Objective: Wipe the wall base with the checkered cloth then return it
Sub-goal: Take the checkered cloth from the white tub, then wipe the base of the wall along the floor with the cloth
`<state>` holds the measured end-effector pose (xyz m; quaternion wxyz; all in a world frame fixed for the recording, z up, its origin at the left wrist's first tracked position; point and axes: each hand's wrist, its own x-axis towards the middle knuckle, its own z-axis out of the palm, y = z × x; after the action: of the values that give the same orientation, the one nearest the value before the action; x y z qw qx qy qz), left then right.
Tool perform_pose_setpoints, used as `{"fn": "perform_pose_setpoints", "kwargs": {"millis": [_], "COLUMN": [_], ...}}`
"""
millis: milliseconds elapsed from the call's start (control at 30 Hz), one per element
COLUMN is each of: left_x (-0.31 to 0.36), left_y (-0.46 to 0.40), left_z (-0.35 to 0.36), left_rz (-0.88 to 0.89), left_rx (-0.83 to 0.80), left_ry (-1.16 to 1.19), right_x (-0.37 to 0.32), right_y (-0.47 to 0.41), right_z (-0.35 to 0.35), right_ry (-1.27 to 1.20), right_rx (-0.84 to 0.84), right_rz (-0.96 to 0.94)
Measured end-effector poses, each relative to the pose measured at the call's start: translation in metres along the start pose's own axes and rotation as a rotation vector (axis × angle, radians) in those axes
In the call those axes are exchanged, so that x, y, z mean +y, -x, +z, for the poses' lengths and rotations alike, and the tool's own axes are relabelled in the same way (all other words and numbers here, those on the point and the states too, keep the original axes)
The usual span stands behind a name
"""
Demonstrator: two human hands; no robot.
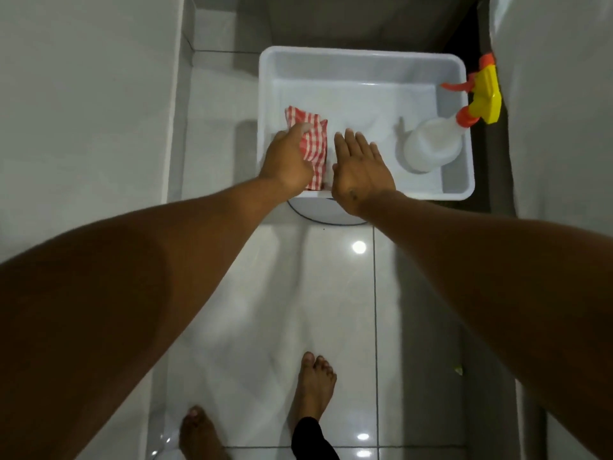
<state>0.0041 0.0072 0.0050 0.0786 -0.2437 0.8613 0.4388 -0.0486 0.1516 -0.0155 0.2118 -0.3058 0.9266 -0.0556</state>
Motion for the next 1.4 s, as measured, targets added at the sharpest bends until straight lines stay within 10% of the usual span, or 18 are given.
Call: {"fn": "perform_pose_setpoints", "kwargs": {"millis": [667,1400], "left_x": [-0.193,-0.423], "left_y": [0.229,0.2], "left_z": [-0.09,0.057], "left_rz": [-0.176,-0.271], "left_rx": [0.052,0.085], "left_ry": [-0.073,0.031], "right_x": [-0.212,-0.154], "right_y": [0.103,0.047], "right_z": [0.09,0.391], "right_ry": [0.044,0.038], "right_rx": [-0.088,-0.293], "right_rz": [-0.213,-0.204]}}
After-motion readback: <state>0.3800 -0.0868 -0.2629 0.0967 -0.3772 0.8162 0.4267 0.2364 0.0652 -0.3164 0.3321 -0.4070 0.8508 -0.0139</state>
